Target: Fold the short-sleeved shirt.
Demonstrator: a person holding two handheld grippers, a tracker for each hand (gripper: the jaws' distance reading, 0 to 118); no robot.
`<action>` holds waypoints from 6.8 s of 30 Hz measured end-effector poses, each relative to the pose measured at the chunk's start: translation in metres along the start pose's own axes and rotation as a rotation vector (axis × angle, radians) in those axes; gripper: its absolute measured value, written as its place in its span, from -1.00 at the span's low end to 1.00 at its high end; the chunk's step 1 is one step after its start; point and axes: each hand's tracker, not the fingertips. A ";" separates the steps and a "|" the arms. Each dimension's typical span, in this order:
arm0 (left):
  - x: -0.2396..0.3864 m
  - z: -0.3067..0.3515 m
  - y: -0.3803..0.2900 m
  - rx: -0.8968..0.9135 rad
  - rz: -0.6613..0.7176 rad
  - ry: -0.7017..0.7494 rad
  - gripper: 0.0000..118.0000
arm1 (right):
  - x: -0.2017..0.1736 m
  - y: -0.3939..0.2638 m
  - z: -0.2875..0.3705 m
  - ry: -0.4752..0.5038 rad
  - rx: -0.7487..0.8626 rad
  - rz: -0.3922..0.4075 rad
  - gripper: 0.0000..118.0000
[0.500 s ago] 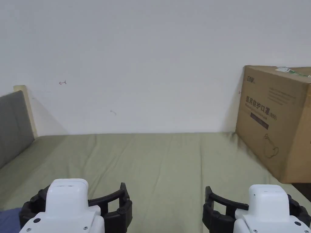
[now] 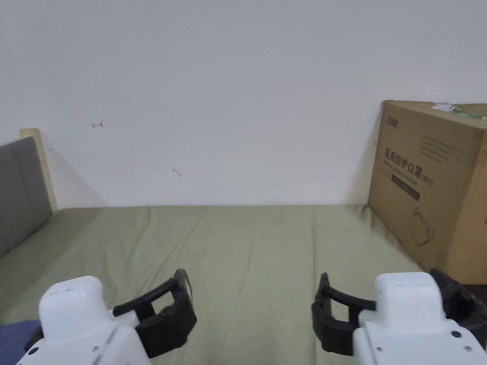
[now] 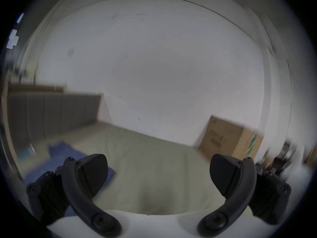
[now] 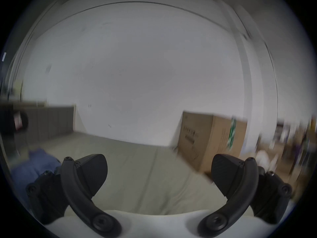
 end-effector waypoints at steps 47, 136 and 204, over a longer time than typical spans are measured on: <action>0.039 -0.014 -0.018 -0.047 -0.408 0.031 -1.00 | 0.016 -0.022 -0.007 0.048 -0.128 -0.174 -1.00; -0.295 -0.182 -0.077 -0.836 0.044 0.539 -0.88 | -0.167 -0.101 -0.087 0.671 -0.663 -0.103 -1.00; -0.188 -0.310 -0.171 -1.147 -0.045 0.336 0.18 | 0.013 -0.176 -0.086 0.252 -0.869 -0.233 -1.00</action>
